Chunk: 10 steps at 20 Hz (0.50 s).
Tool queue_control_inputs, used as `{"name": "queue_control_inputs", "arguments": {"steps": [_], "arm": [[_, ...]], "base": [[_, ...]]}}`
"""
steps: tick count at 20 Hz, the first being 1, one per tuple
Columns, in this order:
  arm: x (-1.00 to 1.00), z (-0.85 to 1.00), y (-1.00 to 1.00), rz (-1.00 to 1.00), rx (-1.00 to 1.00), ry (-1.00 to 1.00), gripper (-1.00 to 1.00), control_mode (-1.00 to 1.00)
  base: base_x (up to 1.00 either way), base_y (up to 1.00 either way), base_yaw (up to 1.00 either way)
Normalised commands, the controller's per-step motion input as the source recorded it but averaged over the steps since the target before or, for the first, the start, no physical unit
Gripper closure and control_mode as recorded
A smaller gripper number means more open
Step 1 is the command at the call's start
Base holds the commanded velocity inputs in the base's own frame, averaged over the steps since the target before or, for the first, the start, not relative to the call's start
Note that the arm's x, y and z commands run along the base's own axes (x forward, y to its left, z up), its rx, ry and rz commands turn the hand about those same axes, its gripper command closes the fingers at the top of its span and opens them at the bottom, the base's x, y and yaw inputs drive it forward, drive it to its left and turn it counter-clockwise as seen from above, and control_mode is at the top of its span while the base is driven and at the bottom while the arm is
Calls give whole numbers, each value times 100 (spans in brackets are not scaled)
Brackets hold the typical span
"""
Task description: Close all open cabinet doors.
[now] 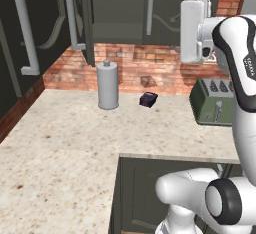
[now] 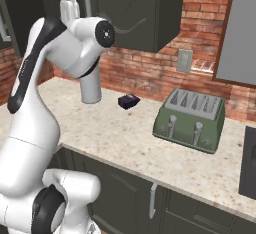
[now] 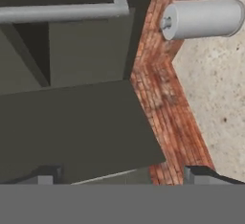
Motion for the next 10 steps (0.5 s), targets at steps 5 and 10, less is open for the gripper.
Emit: {"name": "queue_control_inputs", "arguments": {"steps": [5,10], "arm": [[-55,-11,40,14,0,-8,-100,-100],[-50,-10,41,10,0,-5,-100,-100]], "base": [[0,0,0],[0,0,0]]}}
